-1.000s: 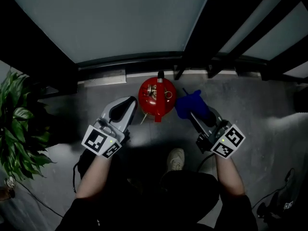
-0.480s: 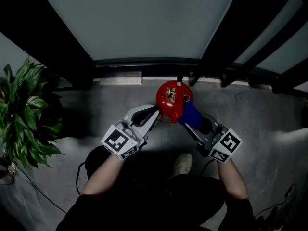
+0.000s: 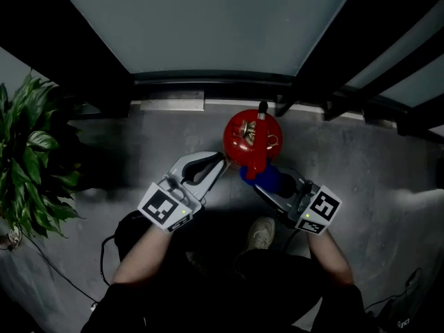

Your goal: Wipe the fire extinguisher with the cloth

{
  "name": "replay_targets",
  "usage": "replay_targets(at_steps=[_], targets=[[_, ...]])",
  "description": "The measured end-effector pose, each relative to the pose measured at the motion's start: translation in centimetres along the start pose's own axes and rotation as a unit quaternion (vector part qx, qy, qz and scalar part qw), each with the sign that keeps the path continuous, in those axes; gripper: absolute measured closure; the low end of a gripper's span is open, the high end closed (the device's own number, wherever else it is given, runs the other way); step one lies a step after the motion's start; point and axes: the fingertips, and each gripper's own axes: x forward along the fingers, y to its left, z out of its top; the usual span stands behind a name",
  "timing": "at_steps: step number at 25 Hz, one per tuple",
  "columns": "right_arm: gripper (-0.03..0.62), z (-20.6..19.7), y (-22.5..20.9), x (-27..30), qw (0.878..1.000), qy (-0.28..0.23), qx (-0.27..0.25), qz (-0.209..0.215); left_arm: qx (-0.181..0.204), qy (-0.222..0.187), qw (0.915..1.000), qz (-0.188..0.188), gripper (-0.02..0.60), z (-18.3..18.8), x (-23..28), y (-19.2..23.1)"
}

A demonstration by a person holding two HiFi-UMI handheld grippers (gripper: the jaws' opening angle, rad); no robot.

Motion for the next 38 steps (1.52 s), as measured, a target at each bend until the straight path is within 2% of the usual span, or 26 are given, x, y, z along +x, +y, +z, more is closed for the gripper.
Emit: replay_targets(at_steps=[7, 13, 20, 26, 33, 38], targets=[[0.503, -5.3, -2.0, 1.6, 0.997, 0.035, 0.058, -0.023, -0.005, 0.012, 0.9999, -0.01, 0.557, -1.1, -0.5, -0.5], [0.505, -8.4, -2.9, 2.3, 0.989, 0.044, 0.139, -0.029, -0.006, 0.021, 0.9996, -0.017, 0.557, -1.9, -0.8, -0.6], [0.505, -11.3, -4.0, 2.8, 0.982, 0.064, 0.174, -0.034, 0.004, 0.037, 0.9988, -0.031, 0.557, -3.1, -0.8, -0.9], [0.505, -14.4, -5.2, 2.7, 0.966, 0.071, 0.244, -0.05, -0.012, 0.049, 0.9981, -0.036, 0.557, -3.9, -1.0, -1.0], [0.505, -19.7, -7.6, 3.1, 0.94, 0.115, 0.31, -0.086, -0.028, 0.063, 0.9973, -0.027, 0.557, -4.8, -1.8, -0.5], [0.505, -21.7, -8.0, 3.7, 0.927, 0.149, 0.337, -0.076, -0.04, 0.057, 0.9974, -0.019, 0.557, -4.6, -2.2, 0.1]])
